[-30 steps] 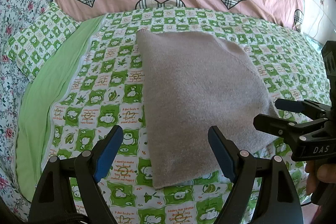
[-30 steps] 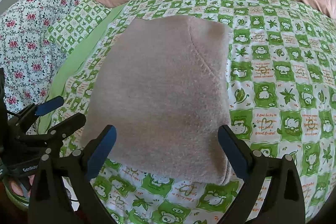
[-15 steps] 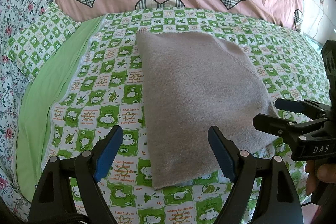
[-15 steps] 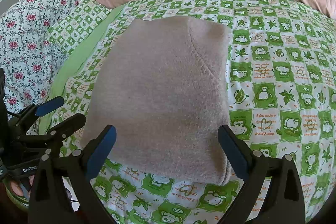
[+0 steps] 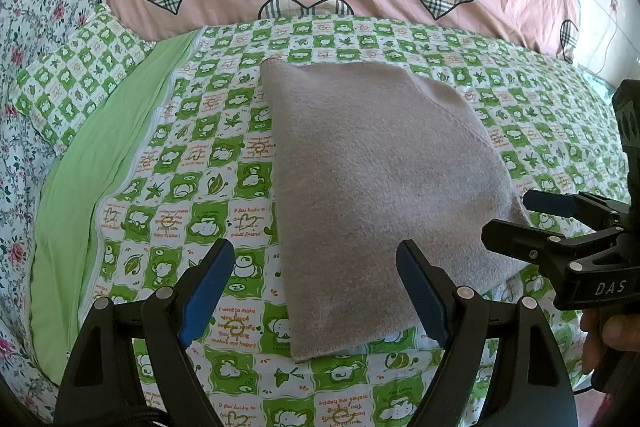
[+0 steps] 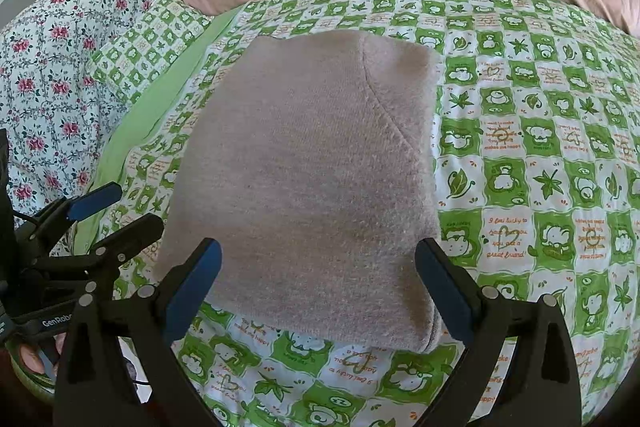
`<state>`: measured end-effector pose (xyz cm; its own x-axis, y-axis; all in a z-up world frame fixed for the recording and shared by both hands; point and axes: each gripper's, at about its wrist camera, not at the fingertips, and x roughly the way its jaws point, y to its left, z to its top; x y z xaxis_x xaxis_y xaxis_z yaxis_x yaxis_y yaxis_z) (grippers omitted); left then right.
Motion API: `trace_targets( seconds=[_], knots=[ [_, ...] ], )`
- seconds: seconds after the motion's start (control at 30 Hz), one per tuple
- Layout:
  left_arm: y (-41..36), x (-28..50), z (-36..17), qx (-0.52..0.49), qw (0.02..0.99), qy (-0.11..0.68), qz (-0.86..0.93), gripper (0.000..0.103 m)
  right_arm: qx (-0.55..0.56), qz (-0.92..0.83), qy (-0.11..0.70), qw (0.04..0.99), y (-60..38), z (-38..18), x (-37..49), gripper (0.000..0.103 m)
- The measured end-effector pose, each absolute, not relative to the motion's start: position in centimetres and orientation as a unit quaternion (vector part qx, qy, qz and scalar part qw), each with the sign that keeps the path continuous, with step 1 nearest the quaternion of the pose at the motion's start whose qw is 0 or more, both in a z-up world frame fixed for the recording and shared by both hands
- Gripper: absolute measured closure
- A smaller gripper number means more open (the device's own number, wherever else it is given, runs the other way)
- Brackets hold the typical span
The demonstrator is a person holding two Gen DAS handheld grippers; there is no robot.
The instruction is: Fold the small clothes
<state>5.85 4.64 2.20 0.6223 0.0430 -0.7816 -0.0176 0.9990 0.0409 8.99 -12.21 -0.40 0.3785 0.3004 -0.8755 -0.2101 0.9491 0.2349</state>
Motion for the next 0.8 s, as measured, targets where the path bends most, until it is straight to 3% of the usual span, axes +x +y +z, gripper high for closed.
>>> trace_targets(
  seconds=[0.8],
  knots=[
    [4.9,7.2,2.2,0.005,0.904,0.427,0.02,0.02,0.045,0.149,0.53,0.834,-12.6,0.2,10.1,0.005]
  ],
)
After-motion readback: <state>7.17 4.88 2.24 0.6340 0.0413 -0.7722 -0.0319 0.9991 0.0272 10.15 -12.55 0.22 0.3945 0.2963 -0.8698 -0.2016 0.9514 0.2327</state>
